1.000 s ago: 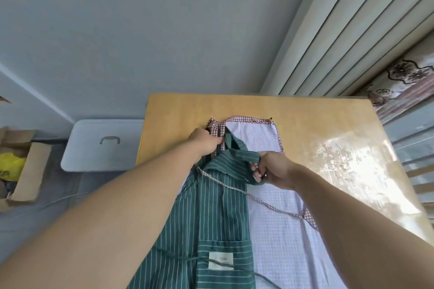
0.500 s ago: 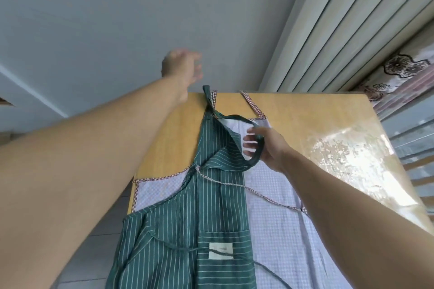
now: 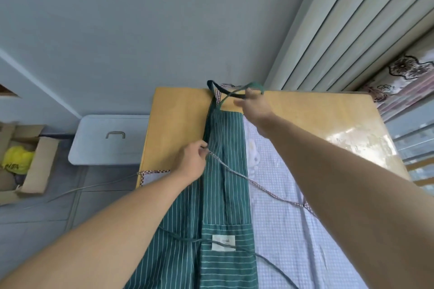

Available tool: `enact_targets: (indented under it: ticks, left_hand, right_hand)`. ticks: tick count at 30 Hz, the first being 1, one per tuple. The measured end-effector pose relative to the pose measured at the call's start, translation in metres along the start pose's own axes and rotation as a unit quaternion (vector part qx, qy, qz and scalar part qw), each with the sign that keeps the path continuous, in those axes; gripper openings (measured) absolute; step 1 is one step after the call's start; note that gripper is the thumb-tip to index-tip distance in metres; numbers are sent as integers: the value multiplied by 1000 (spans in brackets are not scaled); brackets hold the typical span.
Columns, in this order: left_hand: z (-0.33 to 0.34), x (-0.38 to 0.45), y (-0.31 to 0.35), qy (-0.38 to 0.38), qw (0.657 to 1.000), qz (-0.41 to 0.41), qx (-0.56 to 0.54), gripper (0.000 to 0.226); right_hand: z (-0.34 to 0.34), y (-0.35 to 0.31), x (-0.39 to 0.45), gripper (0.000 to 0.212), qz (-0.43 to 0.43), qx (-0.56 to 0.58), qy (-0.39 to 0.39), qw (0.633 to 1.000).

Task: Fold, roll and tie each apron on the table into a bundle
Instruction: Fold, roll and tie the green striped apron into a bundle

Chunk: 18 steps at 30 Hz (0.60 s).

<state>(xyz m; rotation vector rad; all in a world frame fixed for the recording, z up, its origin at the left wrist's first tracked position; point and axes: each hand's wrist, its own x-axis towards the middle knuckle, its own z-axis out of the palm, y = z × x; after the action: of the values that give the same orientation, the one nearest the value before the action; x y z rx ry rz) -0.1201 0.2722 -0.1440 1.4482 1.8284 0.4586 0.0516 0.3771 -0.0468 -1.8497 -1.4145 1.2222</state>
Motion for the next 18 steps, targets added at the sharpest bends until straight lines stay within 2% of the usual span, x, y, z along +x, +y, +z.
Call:
enact_targets:
  ticks: [2, 4, 6, 7, 9, 11, 12, 14, 15, 16, 18]
  left_hand:
    - [-9, 10, -1, 43, 988, -80, -129, 25]
    - [-22, 15, 0, 6, 953, -160, -256, 28]
    - [-30, 14, -5, -46, 947, -178, -263, 26]
    - [-31, 12, -8, -62, 952, -171, -247, 22]
    - [-32, 10, -11, -80, 964, -142, -208, 12]
    - [-30, 8, -12, -100, 978, -107, -150, 27]
    - [-29, 6, -11, -110, 981, -94, -126, 35]
    - [-24, -1, -10, -120, 985, -80, -97, 45]
    - [-19, -3, -13, -117, 987, -71, -82, 48]
    - [-16, -6, -16, -109, 990, -61, -64, 49]
    - [-17, -12, -20, -80, 996, -40, -28, 46]
  right_hand:
    - [-1, 42, -11, 22, -6, -88, -79, 993]
    - [-3, 75, -27, 37, 23, -168, -167, 971]
    - [-4, 99, -36, 50, 31, -269, -231, 934]
    - [-3, 107, -42, 50, 24, -323, -250, 913]
    - [-2, 115, -49, 31, 1, -406, -253, 878]
    - [-5, 119, -49, 11, -7, -426, -223, 877]
    - [-12, 125, -43, 10, 3, -420, -198, 886]
    - [-34, 133, -36, 10, 80, -350, -104, 927]
    - [-49, 138, -33, 14, 134, -305, -31, 942]
    - [-64, 144, -34, 19, 186, -274, 39, 943]
    - [-89, 153, -42, 35, 235, -314, 145, 908]
